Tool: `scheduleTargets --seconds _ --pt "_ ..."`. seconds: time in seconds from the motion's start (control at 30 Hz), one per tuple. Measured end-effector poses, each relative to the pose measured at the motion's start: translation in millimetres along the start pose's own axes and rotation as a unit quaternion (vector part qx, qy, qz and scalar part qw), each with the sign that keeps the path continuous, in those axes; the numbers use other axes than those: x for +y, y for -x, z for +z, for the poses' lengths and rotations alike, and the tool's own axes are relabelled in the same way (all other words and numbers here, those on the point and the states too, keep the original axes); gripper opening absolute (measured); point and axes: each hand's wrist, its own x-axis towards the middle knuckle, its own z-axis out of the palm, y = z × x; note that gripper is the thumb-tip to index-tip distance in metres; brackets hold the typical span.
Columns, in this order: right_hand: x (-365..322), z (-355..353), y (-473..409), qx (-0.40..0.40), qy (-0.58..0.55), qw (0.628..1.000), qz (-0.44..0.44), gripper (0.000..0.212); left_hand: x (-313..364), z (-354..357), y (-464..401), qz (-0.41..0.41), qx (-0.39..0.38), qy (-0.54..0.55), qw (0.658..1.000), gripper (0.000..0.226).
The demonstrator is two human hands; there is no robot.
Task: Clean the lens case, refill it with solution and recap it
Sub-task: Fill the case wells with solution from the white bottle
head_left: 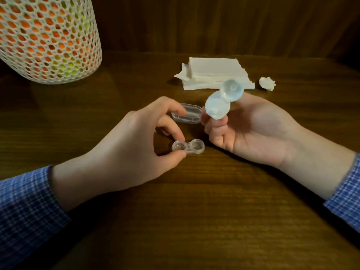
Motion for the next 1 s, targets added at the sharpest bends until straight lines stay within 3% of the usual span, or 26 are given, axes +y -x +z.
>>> scheduleTargets --seconds 0.17,0.33,0.4,0.73,1.0 --pt "4 -1 0 -0.011 0.056 0.998 -0.035 0.029 4 -3 5 -0.013 0.038 0.090 0.995 0.066" --pt "7 0 2 0.001 0.091 0.994 -0.056 0.039 8 -5 9 -0.036 0.055 0.156 0.986 0.066" --pt "9 1 2 0.008 0.105 0.992 -0.062 0.033 9 -5 9 -0.038 0.057 0.166 0.984 0.065" --pt "13 6 4 0.049 0.163 0.981 -0.089 0.034 8 -4 11 -0.035 0.061 0.138 0.988 0.064" --pt "18 9 6 0.101 0.317 0.926 -0.178 0.030 7 -3 10 -0.061 0.036 0.089 0.993 0.067"
